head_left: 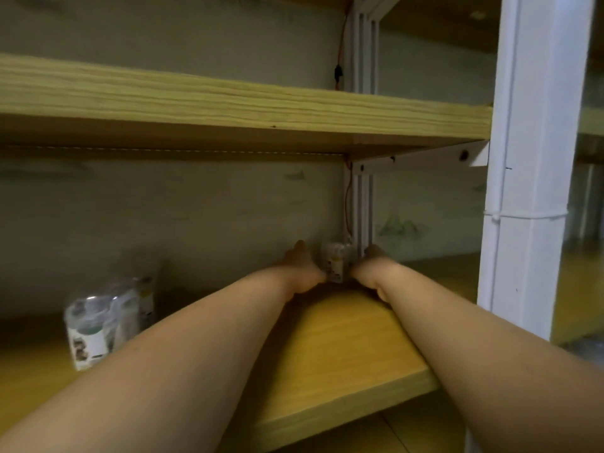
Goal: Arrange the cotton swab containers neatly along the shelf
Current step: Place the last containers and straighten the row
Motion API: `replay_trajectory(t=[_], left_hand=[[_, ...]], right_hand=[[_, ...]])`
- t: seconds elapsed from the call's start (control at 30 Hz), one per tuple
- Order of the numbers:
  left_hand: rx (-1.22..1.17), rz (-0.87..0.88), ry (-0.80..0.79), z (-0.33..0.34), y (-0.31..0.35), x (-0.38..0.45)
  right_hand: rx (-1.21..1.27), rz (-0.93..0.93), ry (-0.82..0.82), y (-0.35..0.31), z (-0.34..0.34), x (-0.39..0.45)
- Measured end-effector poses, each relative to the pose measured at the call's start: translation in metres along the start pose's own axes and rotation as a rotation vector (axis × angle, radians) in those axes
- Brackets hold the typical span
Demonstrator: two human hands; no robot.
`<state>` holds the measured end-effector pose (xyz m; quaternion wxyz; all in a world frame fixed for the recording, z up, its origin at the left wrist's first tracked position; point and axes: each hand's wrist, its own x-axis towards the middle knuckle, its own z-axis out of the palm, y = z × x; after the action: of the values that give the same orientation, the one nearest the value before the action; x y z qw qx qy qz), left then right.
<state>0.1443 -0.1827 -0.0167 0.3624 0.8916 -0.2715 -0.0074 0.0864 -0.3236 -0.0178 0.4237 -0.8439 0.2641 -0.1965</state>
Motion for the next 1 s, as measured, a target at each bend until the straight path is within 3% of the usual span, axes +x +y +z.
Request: replay_trajectory(t=[0.1, 0.23, 0.5, 0.77, 1.0], left_hand=[[-0.008, 0.085, 0.008, 0.020, -0.017, 0.041], [-0.057, 0.209, -0.024, 0.020, -0.009, 0.033], [-0.258, 0.054, 0.024, -0.011, -0.010, 0.006], [-0.381, 0.123, 0.167, -0.053, -0.009, -0.057], [-0.413, 0.185, 0.284, -0.098, -0.037, -0.114]], right_hand=[[0.003, -0.051, -0.036, 0.007, 0.007, 0.019], [0.037, -0.085, -0.071, 0.006, 0.009, 0.024], [0.136, -0.134, -0.120, -0.012, 0.004, -0.001], [0.437, -0.216, -0.305, -0.036, -0.010, -0.065], [0.411, -0.339, -0.302, -0.072, 0.001, -0.137]])
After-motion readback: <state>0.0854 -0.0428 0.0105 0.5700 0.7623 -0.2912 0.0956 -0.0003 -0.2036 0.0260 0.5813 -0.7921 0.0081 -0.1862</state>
